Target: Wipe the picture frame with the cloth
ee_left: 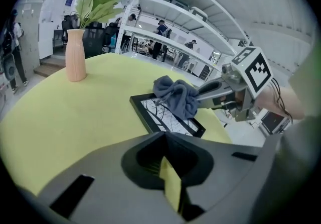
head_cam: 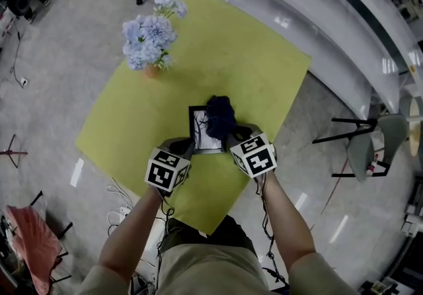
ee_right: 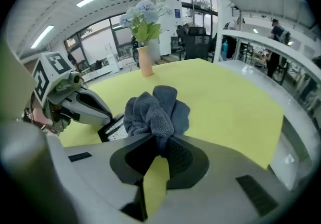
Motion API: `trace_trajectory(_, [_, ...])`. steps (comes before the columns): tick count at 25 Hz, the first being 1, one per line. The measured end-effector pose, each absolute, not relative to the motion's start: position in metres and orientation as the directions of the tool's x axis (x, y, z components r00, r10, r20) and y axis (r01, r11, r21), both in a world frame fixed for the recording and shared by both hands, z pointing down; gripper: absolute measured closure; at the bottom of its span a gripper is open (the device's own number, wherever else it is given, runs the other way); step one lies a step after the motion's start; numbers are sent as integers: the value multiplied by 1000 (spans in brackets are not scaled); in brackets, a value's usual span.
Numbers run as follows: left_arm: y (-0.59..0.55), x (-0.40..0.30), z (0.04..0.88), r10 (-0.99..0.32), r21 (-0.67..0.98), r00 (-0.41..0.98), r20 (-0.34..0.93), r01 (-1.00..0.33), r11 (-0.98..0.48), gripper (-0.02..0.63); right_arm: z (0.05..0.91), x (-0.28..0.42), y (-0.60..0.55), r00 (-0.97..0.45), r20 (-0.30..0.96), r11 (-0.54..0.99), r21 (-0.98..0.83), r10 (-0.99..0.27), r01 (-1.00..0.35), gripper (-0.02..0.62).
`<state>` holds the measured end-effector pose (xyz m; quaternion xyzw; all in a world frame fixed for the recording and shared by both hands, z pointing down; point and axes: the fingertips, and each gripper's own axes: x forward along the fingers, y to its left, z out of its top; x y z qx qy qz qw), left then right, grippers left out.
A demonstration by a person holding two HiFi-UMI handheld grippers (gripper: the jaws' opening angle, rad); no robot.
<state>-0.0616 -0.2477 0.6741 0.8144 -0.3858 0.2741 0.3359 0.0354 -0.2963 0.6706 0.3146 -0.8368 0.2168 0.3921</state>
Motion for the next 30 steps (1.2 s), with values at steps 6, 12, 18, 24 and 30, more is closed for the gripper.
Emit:
trace_trajectory(6, [-244, -63, 674, -461, 343, 557, 691, -813, -470, 600, 632, 54, -303, -489, 726, 654, -72, -483, -753, 546])
trace_trajectory(12, [-223, -62, 669, -435, 369, 578, 691, -799, -475, 600, 607, 5, -278, -597, 670, 710, -145, -442, -689, 546])
trace_trajectory(18, [-222, -58, 672, -427, 381, 591, 684, -789, -482, 600, 627, -44, -243, -666, 670, 755, -237, -328, -611, 546])
trace_trajectory(24, [-221, -57, 673, -432, 392, 595, 678, -790, -472, 600, 663, -52, -229, -664, 706, 754, -292, -246, -589, 546])
trace_trajectory(30, [-222, -59, 674, -442, 390, 591, 674, -794, -467, 600, 671, -46, -224, -603, 763, 800, -203, -232, -565, 548])
